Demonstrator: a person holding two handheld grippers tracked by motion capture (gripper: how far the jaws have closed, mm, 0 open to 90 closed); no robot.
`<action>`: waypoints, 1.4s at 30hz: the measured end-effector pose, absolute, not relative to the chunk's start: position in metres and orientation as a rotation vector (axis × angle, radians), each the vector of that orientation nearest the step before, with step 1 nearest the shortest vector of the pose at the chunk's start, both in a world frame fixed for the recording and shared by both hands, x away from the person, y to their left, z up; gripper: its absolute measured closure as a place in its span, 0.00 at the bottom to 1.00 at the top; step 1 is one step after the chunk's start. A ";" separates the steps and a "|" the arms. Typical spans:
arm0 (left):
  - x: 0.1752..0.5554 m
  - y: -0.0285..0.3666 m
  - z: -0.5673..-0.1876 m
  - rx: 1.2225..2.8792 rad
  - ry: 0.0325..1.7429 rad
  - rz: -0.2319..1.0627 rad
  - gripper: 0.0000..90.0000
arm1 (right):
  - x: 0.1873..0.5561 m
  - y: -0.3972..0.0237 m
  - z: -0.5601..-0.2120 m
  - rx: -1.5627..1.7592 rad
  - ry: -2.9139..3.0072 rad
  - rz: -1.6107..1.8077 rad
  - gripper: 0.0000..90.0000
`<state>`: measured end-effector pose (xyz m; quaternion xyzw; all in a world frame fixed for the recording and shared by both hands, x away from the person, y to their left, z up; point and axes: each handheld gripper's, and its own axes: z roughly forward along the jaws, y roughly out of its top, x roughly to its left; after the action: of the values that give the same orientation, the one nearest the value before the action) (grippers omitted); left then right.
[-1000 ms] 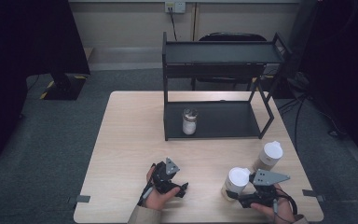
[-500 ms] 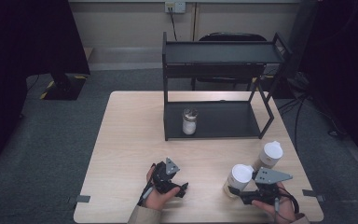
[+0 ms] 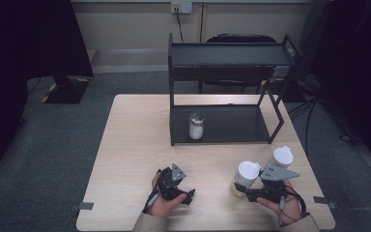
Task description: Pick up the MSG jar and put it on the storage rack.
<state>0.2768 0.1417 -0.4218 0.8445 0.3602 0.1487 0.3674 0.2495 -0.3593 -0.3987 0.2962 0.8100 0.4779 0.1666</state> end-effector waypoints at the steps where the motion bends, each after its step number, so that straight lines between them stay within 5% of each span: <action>1: 0.277 0.142 -0.422 2.169 0.925 0.382 0.00 | 0.251 -0.357 -0.398 0.849 2.302 1.356 0.34; 42: 0.277 0.142 -0.422 2.170 0.925 0.382 0.00 | 0.296 -0.308 -0.380 1.000 2.194 1.260 0.34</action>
<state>0.2769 0.1417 -0.4218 0.8447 0.3600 0.1488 0.3672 0.2957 -0.3078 -0.3803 0.3595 0.7887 0.4528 0.2090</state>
